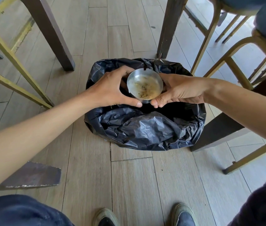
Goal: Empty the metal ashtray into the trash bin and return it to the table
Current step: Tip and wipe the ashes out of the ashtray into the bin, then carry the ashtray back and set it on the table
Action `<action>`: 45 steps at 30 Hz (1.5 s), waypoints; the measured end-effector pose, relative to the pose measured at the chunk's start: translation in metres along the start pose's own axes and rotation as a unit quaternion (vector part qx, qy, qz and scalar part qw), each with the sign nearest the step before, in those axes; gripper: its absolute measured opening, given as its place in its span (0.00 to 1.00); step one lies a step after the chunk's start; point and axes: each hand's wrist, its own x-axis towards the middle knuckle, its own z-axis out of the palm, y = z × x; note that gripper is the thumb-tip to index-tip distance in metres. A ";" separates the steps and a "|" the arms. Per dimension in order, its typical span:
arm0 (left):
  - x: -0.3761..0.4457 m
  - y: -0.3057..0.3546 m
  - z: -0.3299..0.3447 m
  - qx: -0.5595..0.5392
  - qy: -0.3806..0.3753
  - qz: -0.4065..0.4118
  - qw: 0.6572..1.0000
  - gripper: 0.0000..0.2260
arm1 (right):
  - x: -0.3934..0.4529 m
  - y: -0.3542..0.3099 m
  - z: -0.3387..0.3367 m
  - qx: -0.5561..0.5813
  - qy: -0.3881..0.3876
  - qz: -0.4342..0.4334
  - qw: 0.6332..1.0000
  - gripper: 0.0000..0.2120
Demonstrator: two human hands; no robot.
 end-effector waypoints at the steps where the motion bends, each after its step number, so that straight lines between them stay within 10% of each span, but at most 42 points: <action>1: 0.000 0.000 -0.002 -0.021 -0.010 -0.006 1.000 0.43 | 0.002 0.001 -0.003 -0.006 0.006 -0.001 1.000 0.41; 17: -0.013 0.092 -0.051 -0.198 -0.077 -0.153 0.965 0.45 | -0.071 -0.085 -0.002 0.003 0.136 0.048 0.990 0.50; 45: -0.207 0.497 -0.377 -0.248 0.089 -0.307 0.914 0.45 | -0.321 -0.518 0.045 -0.117 0.025 -0.028 0.992 0.49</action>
